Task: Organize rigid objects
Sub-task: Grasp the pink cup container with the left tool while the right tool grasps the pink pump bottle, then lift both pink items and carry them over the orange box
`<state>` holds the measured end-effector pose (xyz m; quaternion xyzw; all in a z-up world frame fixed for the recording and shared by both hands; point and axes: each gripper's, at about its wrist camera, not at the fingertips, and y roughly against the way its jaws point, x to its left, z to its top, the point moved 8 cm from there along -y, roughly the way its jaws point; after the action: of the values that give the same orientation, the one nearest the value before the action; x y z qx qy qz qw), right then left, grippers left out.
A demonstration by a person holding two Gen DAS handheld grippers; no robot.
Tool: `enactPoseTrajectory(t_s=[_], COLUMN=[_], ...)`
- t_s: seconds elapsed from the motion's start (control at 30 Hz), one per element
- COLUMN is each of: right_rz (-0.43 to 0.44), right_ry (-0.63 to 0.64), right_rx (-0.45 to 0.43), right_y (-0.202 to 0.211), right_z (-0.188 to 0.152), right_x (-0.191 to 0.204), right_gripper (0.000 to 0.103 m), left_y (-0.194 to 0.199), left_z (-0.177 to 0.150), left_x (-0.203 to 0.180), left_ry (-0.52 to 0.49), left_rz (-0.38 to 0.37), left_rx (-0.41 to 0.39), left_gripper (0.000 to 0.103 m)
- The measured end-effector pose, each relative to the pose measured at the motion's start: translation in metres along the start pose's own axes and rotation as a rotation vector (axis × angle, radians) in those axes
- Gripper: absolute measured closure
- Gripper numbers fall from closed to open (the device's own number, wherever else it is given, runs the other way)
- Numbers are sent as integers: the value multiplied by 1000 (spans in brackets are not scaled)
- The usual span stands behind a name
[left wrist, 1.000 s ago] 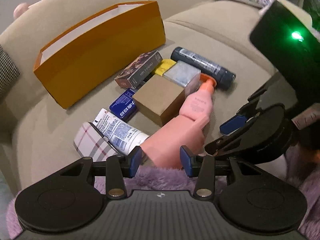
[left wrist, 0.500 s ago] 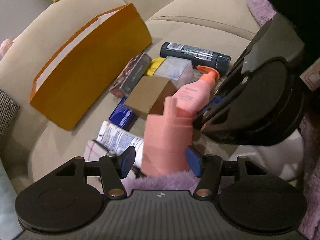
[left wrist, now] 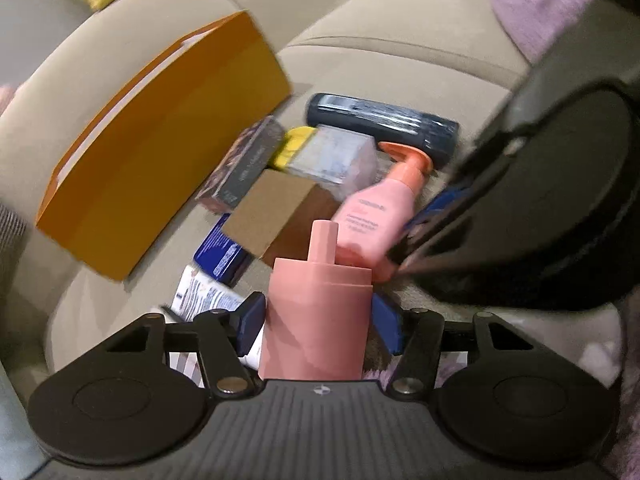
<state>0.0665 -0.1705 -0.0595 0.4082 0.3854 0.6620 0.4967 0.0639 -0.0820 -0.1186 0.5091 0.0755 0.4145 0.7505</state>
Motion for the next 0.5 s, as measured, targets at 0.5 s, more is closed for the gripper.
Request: enactPoseTrajectory(t_s=[0.5], right_rz=[-39], right_ry=[-358], right_rx=[-21], right_y=[0], right_z=[11], right_x=[-62], right_gripper=[59], left_y=[21], left_z=[-15], left_x=[71], left_ry=[629], left_rz=[-16], left_rx=[-13], left_gripper=[40])
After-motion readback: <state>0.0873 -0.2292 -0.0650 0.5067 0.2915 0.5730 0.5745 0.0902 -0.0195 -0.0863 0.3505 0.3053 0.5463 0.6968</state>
